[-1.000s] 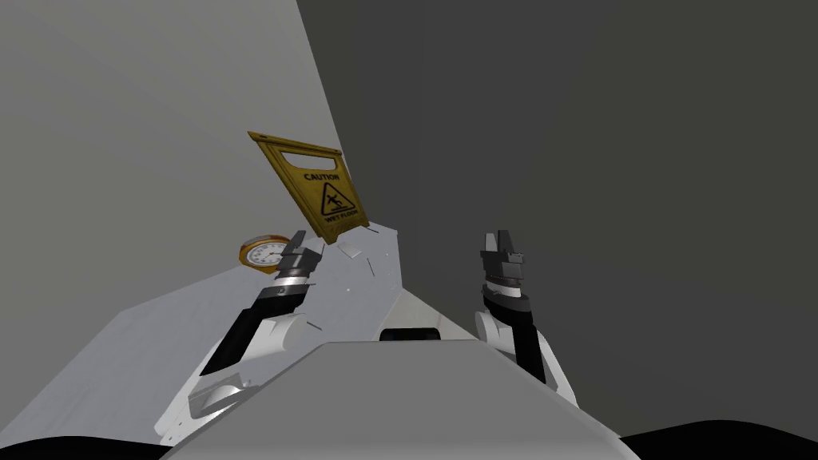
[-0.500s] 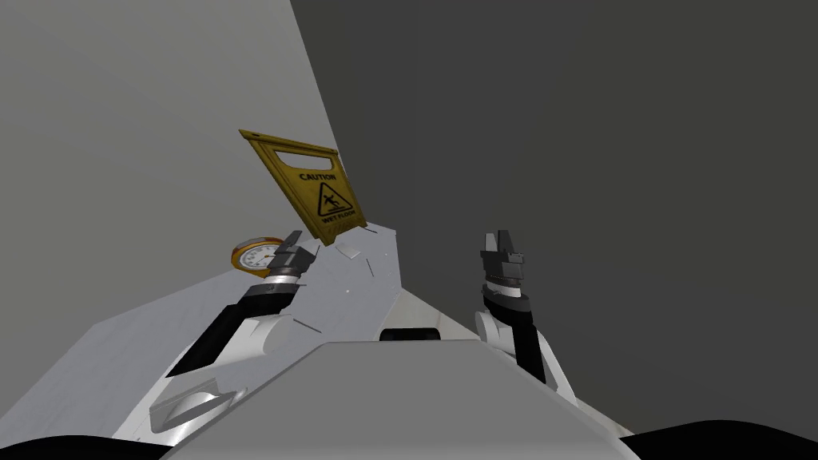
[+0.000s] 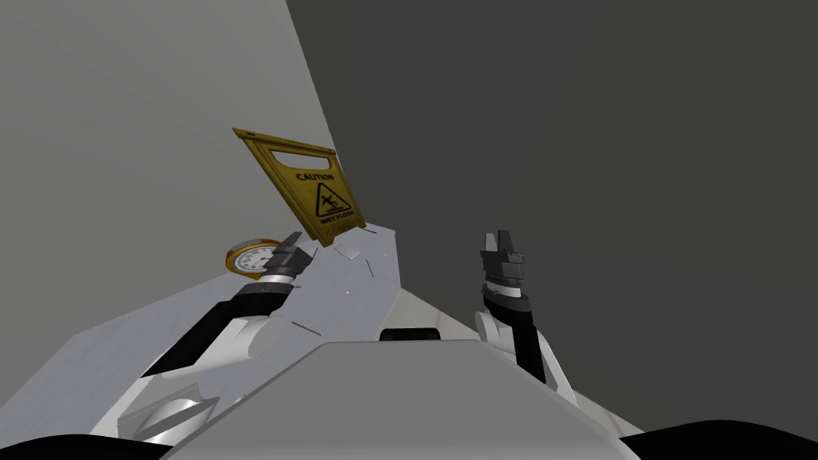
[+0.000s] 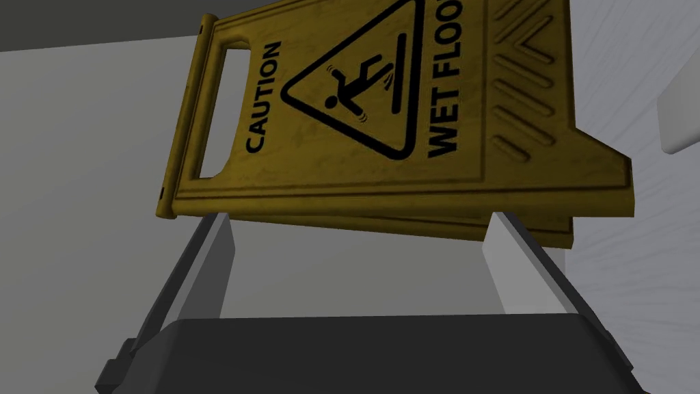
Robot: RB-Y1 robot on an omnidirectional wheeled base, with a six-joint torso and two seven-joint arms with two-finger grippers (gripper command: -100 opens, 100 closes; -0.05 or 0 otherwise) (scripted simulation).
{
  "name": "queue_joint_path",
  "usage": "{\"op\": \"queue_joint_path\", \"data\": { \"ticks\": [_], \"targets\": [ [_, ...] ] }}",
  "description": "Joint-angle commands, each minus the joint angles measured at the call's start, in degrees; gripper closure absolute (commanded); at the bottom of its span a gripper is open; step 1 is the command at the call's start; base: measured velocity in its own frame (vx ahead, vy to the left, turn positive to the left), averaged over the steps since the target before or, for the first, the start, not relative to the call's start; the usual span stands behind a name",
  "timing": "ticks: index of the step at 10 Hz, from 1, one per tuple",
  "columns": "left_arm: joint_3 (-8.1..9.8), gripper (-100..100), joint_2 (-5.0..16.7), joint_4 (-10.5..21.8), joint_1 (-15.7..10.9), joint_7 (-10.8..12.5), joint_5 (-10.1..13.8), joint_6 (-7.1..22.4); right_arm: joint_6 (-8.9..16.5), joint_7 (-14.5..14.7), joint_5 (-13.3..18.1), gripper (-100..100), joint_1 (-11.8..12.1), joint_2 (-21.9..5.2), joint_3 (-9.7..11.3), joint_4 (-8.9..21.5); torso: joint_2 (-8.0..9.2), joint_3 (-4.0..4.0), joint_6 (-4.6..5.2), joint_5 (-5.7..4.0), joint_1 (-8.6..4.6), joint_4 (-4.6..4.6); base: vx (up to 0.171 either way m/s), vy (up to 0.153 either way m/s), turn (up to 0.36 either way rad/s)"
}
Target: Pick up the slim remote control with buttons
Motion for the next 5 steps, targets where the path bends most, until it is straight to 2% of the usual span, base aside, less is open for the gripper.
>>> {"op": "queue_joint_path", "data": {
  "ticks": [1, 2, 3, 5],
  "targets": [
    [2.42, -100, 2.2, -0.3, 0.4, 0.2, 2.9, 2.9, 0.0, 0.0, 0.0, 0, 0.0, 0.0, 0.0, 0.0, 0.0, 0.0, 0.0, 0.0, 0.0, 0.0, -0.006, 0.021, -0.092],
    [2.42, -100, 2.2, -0.3, 0.4, 0.2, 2.9, 4.5, 0.0, 0.0, 0.0, 0, 0.0, 0.0, 0.0, 0.0, 0.01, 0.0, 0.02, -0.01, 0.02, 0.0, -0.008, 0.03, -0.085],
    [4.74, -100, 4.4, -0.5, 0.8, 0.3, 5.3, 6.3, 0.0, 0.0, 0.0, 0, 0.0, 0.0, 0.0, 0.0, 0.0, 0.0, 0.02, 0.01, 0.04, 0.0, -0.009, 0.039, -0.136],
    [4.74, -100, 4.4, -0.5, 0.8, 0.3, 5.8, 9.4, 0.0, 0.0, 0.0, 0, 0.0, 0.0, 0.0, 0.0, 0.01, 0.0, 0.01, 0.02, 0.07, 0.0, -0.005, 0.025, -0.035]
  ]
}}
